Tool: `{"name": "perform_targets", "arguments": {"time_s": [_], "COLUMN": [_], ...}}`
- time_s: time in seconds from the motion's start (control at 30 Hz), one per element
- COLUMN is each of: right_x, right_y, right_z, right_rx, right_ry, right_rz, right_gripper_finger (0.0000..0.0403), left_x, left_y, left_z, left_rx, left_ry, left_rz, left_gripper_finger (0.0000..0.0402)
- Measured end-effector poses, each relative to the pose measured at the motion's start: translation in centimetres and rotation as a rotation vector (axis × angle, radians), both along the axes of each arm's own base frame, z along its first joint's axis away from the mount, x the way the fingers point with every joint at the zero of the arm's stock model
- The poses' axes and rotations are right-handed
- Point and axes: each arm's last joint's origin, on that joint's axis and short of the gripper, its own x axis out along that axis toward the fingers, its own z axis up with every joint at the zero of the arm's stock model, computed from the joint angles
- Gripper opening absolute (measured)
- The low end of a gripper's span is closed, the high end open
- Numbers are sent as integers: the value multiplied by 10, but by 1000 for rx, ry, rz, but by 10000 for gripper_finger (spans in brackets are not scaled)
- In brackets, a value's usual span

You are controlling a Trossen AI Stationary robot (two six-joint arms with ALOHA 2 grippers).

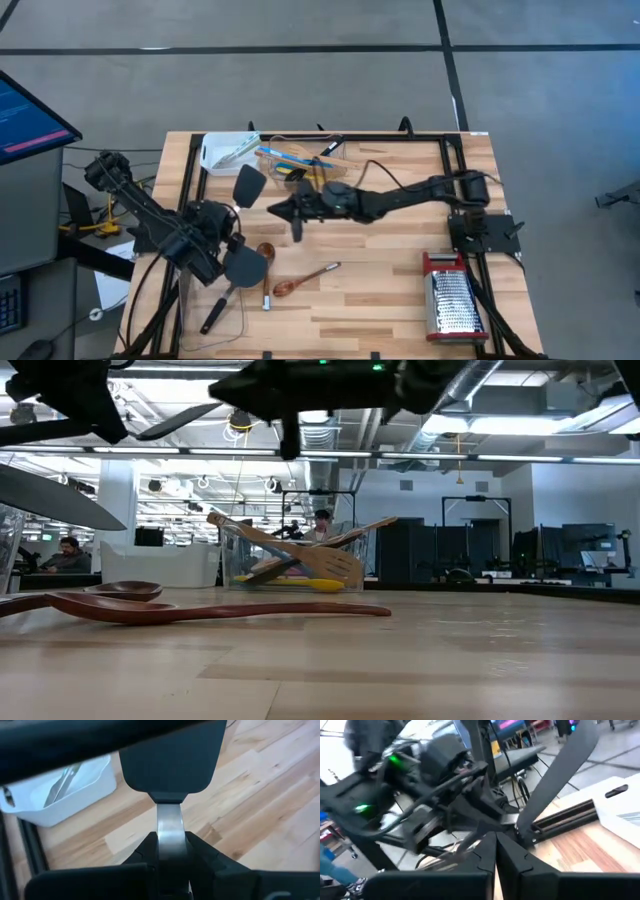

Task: Pick & Place Kitchen Items
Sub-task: Put the black slotted spatula into the bottom transparent bin

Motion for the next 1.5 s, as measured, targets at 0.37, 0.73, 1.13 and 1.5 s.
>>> {"name": "perform_targets", "arguments": {"time_s": [0.37, 0.73, 1.13, 1.5], "right_x": [34, 32, 33, 33], "right_y": [-2, -10, -22, -25], "right_z": [19, 3, 11, 12], "right_rx": [-5, 30, 29, -46], "right_ry": [29, 184, 106, 99], "right_rz": [18, 23, -21, -35], "right_gripper_finger": [131, 228, 197, 22], "left_x": [4, 6, 26, 34], "left_y": [-3, -6, -21, -12], "left_z": [0, 0, 1, 2], "left_rx": [-12, -29, -87, -58], "left_ry": [-39, -66, -147, -131], "left_rz": [-19, -24, -155, -141], "left_gripper_finger": [42, 42, 42, 46]}}
